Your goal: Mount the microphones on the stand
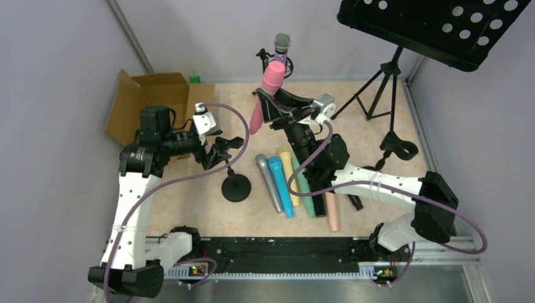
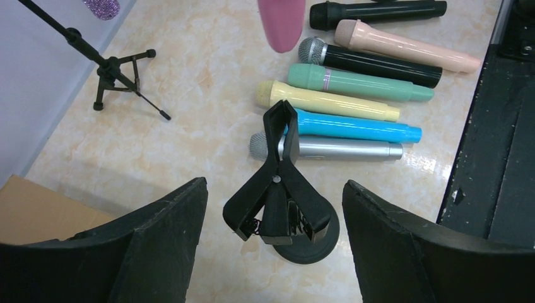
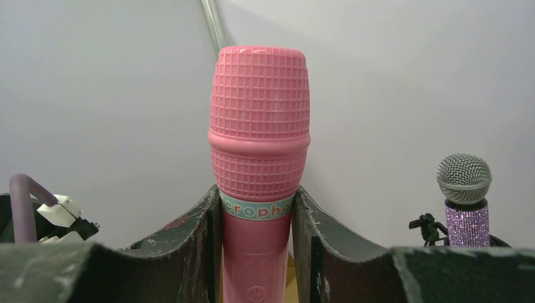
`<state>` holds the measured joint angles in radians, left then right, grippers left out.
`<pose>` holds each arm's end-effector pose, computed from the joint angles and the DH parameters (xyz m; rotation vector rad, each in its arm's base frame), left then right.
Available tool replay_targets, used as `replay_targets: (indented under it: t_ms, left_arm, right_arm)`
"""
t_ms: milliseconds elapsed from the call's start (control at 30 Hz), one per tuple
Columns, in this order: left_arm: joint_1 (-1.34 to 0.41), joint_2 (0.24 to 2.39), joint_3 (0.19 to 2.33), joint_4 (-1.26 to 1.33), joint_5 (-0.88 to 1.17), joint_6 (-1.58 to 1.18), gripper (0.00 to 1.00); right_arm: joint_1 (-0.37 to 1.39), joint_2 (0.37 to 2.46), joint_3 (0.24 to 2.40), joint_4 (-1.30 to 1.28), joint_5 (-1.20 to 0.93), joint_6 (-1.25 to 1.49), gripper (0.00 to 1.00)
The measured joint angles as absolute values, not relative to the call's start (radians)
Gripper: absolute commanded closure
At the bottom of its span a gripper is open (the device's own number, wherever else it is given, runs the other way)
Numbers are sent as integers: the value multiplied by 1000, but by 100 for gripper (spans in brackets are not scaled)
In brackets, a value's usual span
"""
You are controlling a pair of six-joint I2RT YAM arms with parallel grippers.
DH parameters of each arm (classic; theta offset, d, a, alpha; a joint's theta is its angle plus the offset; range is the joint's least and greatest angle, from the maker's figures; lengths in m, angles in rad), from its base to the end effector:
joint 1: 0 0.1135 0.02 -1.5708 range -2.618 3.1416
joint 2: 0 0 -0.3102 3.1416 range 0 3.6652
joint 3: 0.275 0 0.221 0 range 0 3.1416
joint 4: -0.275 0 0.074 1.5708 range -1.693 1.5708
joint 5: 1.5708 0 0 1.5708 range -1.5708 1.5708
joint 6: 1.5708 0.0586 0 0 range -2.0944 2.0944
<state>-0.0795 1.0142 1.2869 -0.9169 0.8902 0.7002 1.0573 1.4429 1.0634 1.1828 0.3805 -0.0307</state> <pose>0.1294 -0.0560 0.4254 1.1717 1.6281 -0.5886 0.1611 0.2414 0.4905 -0.0854 0.8606 0.8184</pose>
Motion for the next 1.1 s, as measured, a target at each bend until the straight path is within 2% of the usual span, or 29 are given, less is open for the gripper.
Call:
replay_targets:
  t_ms: [133,233,267,300,333,400,467,533,1100]
  left_arm:
    - [-80,1014,1286,-938,905,719,15]
    - [-80,1017,1286,-952,912,737,21]
    - [-80,1020,1287,-953,916,741,27]
    - [-80,1026,1288,-956,920,743,38]
    - [-80,1036,1292,-961,924,747,53]
    - [-80,1057,1301,-966,926,740,76]
    - [-79,1073,1321,-957,932,730,90]
    - [-80,1071,1322,-954,925,717,98]
    - [-80,975,1234,-881,888,678,100]
  right_arm:
    - [1063,1462,1084,1186,359,-25,100]
    - [1072,1478,1090,1187,347,-25,100]
    - [1076,1486,1094,1186,344,-25,100]
    - [1078,1493,1097,1186,341,-25,100]
    - [1079,1501,1100,1185,339,-25,100]
    - [1080,1512,1102,1185,337,-24,100]
    - [1080,1521,1102,1183,336,-23,100]
    - [1081,1528,1102,1182,334,-23,100]
    - [1164,1602,1065,1309,384,-61,100]
